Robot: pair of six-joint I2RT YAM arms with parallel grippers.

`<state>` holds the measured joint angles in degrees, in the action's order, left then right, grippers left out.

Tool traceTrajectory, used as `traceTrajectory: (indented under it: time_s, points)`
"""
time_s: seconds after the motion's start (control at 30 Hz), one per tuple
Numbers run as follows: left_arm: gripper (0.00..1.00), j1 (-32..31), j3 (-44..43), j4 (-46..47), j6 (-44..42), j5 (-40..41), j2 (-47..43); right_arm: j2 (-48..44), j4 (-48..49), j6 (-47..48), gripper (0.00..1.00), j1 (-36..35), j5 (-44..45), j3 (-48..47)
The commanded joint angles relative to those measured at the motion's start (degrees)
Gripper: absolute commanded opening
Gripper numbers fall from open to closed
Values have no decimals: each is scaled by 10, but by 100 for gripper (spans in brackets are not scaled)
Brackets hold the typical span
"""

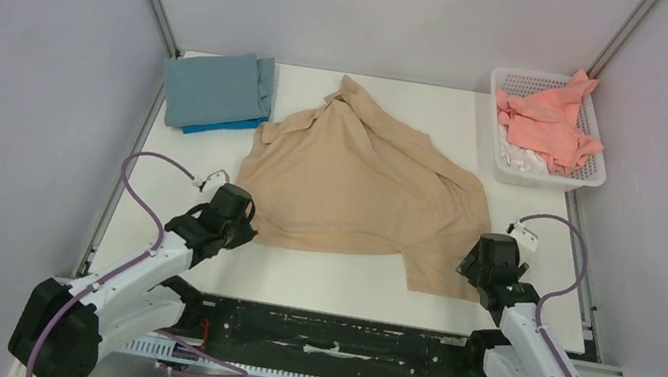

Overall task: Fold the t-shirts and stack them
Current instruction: Flatten out the tshirt

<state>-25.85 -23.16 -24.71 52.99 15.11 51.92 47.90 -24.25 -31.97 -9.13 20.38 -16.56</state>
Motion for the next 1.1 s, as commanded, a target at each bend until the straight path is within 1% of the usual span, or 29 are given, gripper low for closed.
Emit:
traceTrajectory:
  time_s: [0.0, 0.1, 0.17, 0.2, 0.23, 0.27, 0.33, 0.37, 0.43, 0.53, 0.57, 0.67, 0.8, 0.9, 1.07]
  points:
    - [2, 0, -1, 19, -17, 29, -5, 5, -3, -42, 63, 2, -112, 77]
    - [2, 0, 1, 20, -18, 34, -5, 6, 25, -37, 57, 2, -130, 94]
    - [2, 1, 2, 24, -19, 31, -2, 8, 50, -37, 41, 2, -141, 104]
    - [2, 0, 0, 23, -21, 28, -1, 6, 67, -39, 36, 2, -154, 110]
    - [2, 1, -1, 21, -21, 28, 0, 5, 81, -37, 33, 2, -172, 115]
    - [2, 1, -2, 20, -22, 27, -1, 5, 88, -35, 34, 2, -183, 117]
    - [2, 1, -4, 16, -22, 27, -3, 9, 72, -22, 36, 2, -178, 106]
    - [2, 1, -3, 16, -22, 29, -5, 9, 60, -15, 35, 2, -168, 99]
    - [2, 0, -3, 16, -22, 28, -9, 6, 41, -3, 23, 2, -151, 90]
    - [2, 1, -4, 17, -24, 24, -17, 5, 29, 21, 4, 2, -149, 73]
    - [2, 1, -7, 15, -27, 22, -19, 3, 27, 27, 0, 2, -149, 64]
    - [2, 0, -18, 13, -38, 6, -37, -23, 32, 43, 0, 1, -151, 41]
    - [2, 1, -52, 18, -39, -8, -87, -77, 56, 46, 0, 0, -168, -20]
    - [2, 0, -114, 10, -46, 2, -116, -111, 87, 24, 0, 0, -174, -76]
    - [2, 1, -228, -3, -59, 45, -126, -138, 111, 2, 0, 0, -118, -194]
